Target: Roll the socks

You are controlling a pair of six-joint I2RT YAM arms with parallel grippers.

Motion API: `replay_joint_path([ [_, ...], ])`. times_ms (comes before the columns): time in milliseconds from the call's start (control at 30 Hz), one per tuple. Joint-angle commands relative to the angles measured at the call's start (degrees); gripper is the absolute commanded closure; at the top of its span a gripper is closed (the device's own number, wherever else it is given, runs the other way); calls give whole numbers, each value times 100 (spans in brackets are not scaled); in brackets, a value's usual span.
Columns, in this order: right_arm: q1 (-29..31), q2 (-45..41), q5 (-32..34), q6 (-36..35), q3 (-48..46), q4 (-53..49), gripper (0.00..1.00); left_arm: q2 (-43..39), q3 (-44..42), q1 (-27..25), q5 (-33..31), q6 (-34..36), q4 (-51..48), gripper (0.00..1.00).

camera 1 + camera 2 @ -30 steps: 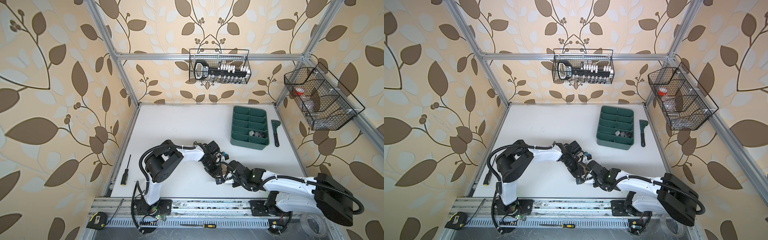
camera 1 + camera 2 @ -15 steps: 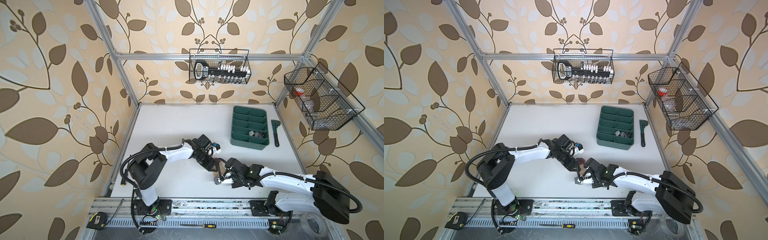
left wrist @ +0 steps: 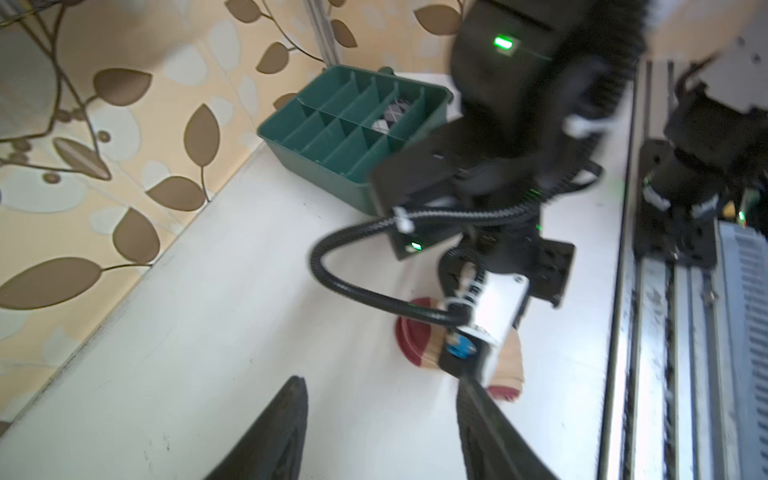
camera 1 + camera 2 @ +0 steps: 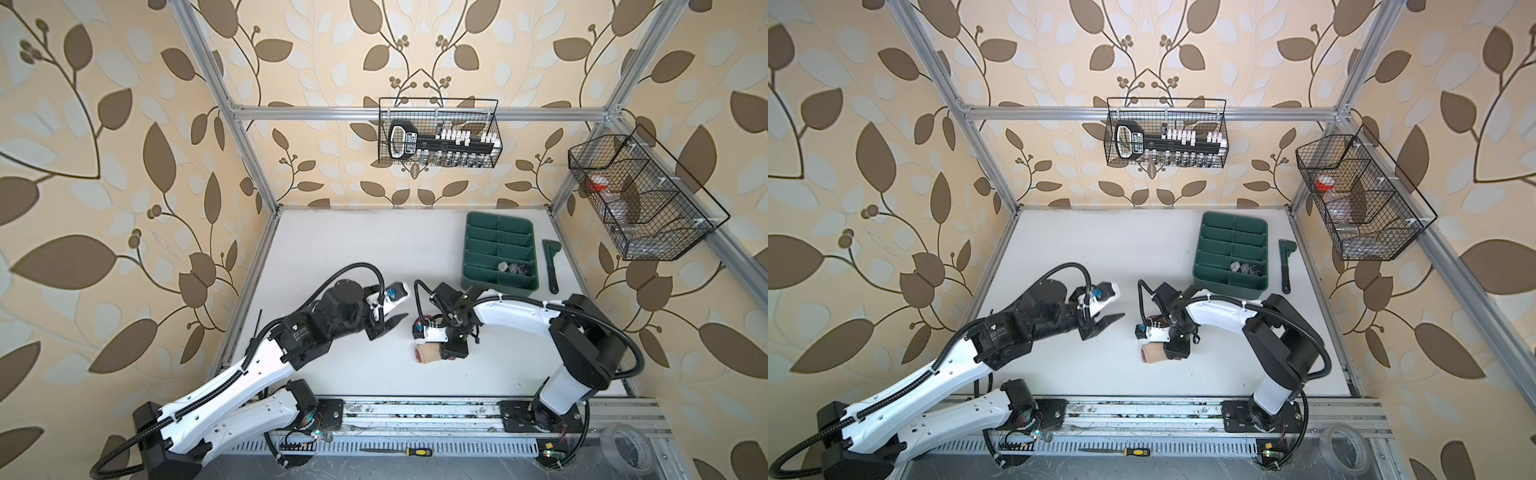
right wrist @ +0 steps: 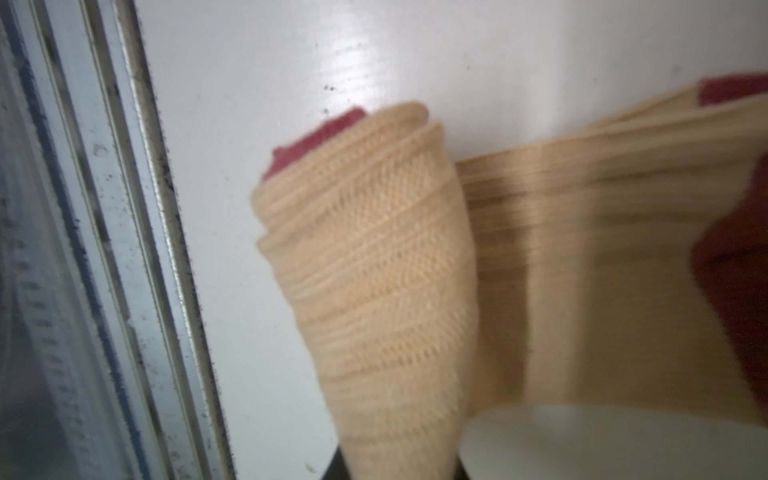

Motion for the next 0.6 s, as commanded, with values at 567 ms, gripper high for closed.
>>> replay_joint_path([
  [567, -184, 958, -452, 503, 426, -628, 100, 3922, -369, -3268, -4628, 684, 1627, 25],
])
